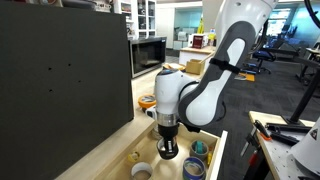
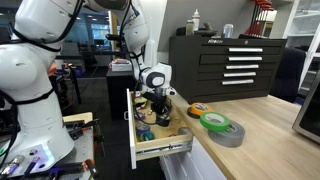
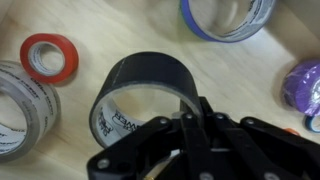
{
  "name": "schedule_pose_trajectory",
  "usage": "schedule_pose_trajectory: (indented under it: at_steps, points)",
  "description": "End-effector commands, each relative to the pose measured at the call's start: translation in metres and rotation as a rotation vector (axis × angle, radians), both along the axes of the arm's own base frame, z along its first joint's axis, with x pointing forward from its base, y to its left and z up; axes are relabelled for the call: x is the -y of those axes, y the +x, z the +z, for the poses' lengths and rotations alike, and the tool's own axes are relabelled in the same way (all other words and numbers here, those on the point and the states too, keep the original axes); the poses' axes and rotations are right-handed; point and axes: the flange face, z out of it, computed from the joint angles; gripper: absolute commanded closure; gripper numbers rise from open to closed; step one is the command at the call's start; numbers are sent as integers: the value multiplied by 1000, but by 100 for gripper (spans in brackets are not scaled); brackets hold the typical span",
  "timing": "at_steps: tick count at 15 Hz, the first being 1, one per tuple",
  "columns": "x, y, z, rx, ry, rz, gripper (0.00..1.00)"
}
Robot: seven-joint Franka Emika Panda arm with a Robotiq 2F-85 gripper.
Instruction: Put the black tape in the drawer
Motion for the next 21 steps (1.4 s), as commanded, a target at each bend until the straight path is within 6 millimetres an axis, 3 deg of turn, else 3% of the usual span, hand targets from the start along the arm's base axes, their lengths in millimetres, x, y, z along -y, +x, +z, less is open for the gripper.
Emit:
schedule_pose_trajectory:
  at_steps: [1, 2, 3, 6, 10, 13, 21]
  points:
    - [4, 22, -17, 42, 19, 21, 95]
    - [5, 27, -20, 54, 20, 29, 66]
    - [6, 31, -21, 59, 25, 35, 64]
    - [12, 41, -8, 65, 41, 37, 46]
    - [19, 50, 39, 91, 69, 14, 21]
    - [22, 45, 75, 45, 64, -28, 2]
    - [37, 11, 184, -70, -69, -87, 0]
